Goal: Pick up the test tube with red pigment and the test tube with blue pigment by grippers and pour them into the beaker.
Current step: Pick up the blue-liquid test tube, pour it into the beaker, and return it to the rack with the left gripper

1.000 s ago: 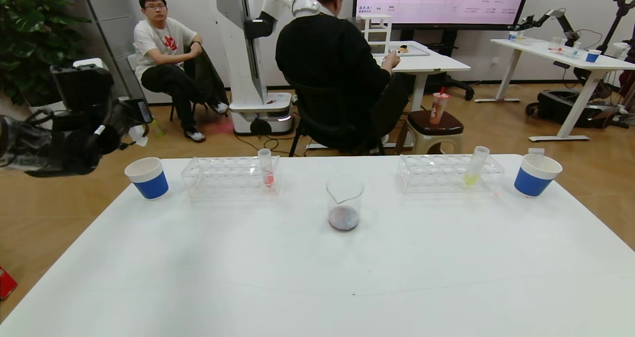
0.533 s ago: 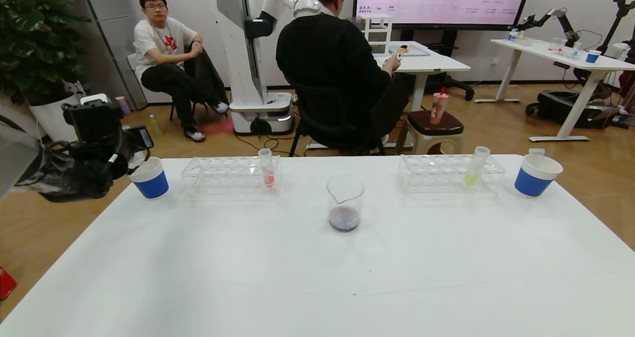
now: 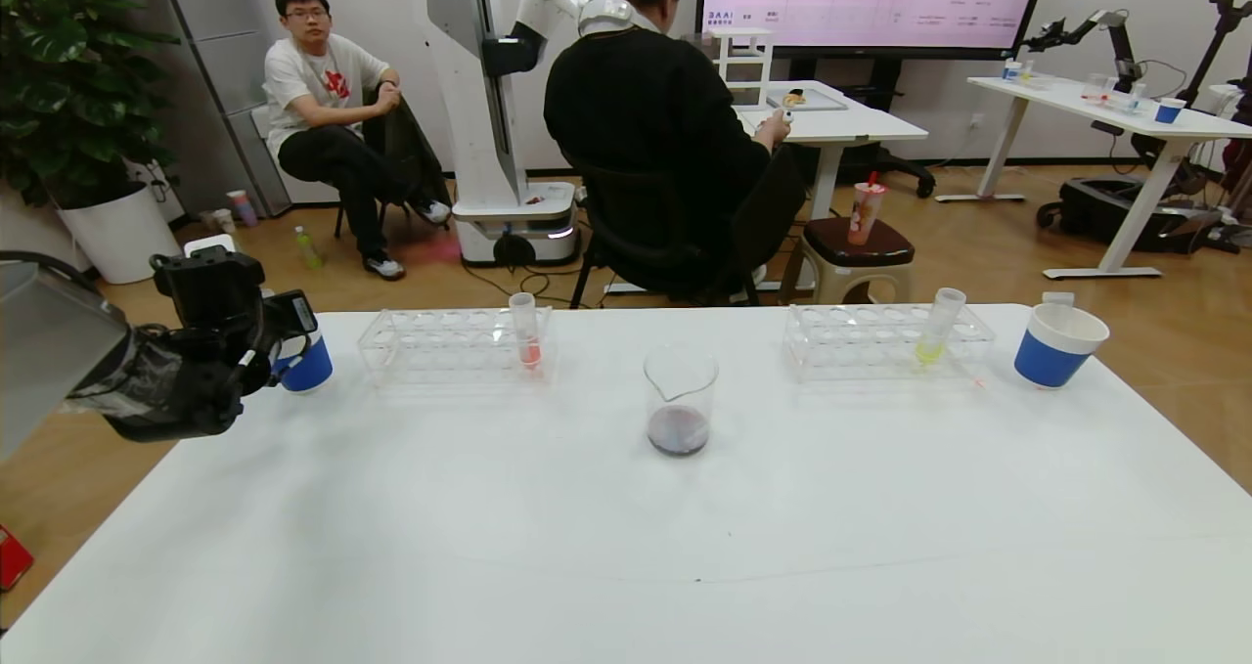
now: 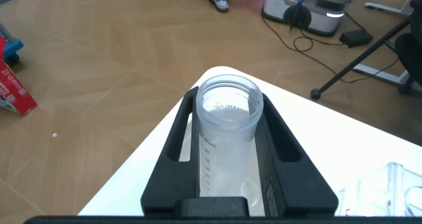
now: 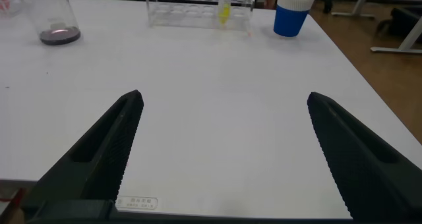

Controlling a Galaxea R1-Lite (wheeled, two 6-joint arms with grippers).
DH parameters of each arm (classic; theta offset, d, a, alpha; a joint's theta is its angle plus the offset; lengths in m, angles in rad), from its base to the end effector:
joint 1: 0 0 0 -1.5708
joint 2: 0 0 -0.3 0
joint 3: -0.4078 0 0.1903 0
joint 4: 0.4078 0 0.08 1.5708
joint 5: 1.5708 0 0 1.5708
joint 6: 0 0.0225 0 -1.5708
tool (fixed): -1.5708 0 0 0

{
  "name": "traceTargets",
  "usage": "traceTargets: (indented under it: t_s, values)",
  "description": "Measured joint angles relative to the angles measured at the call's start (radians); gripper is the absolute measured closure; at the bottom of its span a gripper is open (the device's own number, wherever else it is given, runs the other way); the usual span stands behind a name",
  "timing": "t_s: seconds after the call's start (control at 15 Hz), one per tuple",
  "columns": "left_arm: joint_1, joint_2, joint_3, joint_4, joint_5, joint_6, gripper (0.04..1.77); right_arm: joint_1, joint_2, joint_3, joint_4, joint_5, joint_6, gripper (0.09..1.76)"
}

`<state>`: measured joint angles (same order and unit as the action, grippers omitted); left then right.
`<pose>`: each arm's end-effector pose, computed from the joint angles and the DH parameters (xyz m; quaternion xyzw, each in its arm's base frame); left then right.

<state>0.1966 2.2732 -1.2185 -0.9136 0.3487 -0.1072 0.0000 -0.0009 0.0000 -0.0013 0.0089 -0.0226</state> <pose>0.4357 0.0946 0.1001 -0.0461 0.0558 0.2720 0.9596 -0.0229 0.0002 0.0756 -0.0113 -0.0012 0.0044 0.9999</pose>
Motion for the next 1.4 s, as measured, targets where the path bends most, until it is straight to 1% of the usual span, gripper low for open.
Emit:
traceTargets:
  t_s: [0.07,0.13,0.2,0.27,0.33,0.4,0.73,0.87,1.0,1.13,1.27,1.4]
  values:
    - [0.001,0.002,0.002,-0.005,0.0,0.0,1.29,0.0,0.0,0.0,0.0,0.0,0.0,0.11]
    - [0.001,0.003,0.003,-0.007,0.001,0.003,1.18,0.0,0.0,0.0,0.0,0.0,0.0,0.11]
    - [0.0,0.004,0.004,-0.008,0.004,0.003,0.92,0.0,0.0,0.0,0.0,-0.001,0.0,0.11]
    - [-0.001,0.005,0.006,-0.013,0.005,0.004,0.5,0.0,0.0,0.0,0.0,0.0,0.0,0.11]
    - [-0.002,0.005,0.006,-0.017,0.005,0.005,0.22,0.0,0.0,0.0,0.0,0.0,0.0,0.11]
    - [-0.001,0.005,0.008,-0.017,0.005,0.006,0.07,0.0,0.0,0.0,0.0,0.0,0.0,0.11]
    - [-0.011,-0.016,-0.001,-0.01,0.002,0.011,0.06,0.0,0.0,0.0,0.0,0.0,0.0,0.11]
    - [-0.041,-0.051,-0.02,0.015,-0.009,0.036,0.06,0.0,0.0,0.0,0.0,0.0,0.0,0.11]
    - [-0.101,-0.086,-0.051,0.076,-0.014,0.053,0.06,0.0,0.0,0.0,0.0,0.0,0.0,0.11]
    - [-0.18,-0.115,-0.089,0.131,-0.014,0.058,0.06,0.0,0.0,0.0,0.0,0.0,0.0,0.11]
    - [-0.257,-0.147,-0.1,0.152,-0.013,0.082,0.06,0.0,0.0,0.0,0.0,0.0,0.0,0.11]
    - [-0.314,-0.195,-0.093,0.157,-0.009,0.106,0.06,0.0,0.0,0.0,0.0,0.0,0.0,0.11]
